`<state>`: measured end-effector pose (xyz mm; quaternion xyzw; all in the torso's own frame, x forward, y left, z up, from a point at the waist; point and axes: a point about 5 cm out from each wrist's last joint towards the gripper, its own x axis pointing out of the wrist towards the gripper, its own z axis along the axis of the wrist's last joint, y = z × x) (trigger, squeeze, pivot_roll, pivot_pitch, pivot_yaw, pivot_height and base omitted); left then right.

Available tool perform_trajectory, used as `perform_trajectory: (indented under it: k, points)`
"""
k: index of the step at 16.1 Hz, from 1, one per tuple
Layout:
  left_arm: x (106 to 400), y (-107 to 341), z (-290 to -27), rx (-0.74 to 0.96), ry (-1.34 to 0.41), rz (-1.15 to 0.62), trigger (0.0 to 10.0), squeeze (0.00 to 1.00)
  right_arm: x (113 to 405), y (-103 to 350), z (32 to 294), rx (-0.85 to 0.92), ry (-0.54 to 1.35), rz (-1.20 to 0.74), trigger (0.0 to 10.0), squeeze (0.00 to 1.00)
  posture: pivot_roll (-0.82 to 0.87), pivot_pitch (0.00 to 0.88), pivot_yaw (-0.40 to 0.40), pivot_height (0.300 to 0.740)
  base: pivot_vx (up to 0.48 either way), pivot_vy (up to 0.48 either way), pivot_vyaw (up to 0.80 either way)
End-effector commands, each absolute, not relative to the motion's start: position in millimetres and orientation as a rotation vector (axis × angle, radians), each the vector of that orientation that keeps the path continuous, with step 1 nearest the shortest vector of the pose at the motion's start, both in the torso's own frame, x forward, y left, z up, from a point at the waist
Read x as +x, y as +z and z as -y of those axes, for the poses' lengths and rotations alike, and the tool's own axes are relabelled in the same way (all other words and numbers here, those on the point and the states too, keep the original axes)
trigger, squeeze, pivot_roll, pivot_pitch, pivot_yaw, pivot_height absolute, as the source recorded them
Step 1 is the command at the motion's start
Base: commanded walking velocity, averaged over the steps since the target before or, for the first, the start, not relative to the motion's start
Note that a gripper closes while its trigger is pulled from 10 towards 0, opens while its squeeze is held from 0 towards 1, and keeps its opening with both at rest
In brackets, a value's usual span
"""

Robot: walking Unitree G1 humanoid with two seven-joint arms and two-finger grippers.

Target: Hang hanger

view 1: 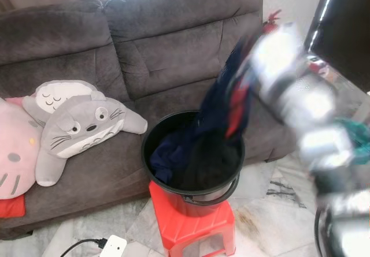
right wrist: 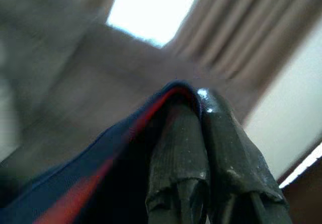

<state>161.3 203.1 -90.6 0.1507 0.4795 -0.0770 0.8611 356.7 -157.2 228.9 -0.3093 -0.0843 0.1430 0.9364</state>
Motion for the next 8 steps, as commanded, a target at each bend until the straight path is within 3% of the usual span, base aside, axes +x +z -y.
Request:
perform_trajectory:
  k: [1,8]
  points:
    - [157.5,-91.6,-207.8,0.324,-0.158,-1.03,10.0,0.0,346.9,219.4,140.6,-0.634,0.382,0.156,10.0,0.0,-0.31,0.0,0.12,0.74,0.0,0.0,0.0]
    - [157.2,-91.4,-208.5,0.313,-0.157,-1.024,10.0,0.0,311.4,185.5,125.7,-0.518,0.31,0.108,10.0,0.0,-0.31,0.0,0.114,0.74,0.0,0.0,0.0]
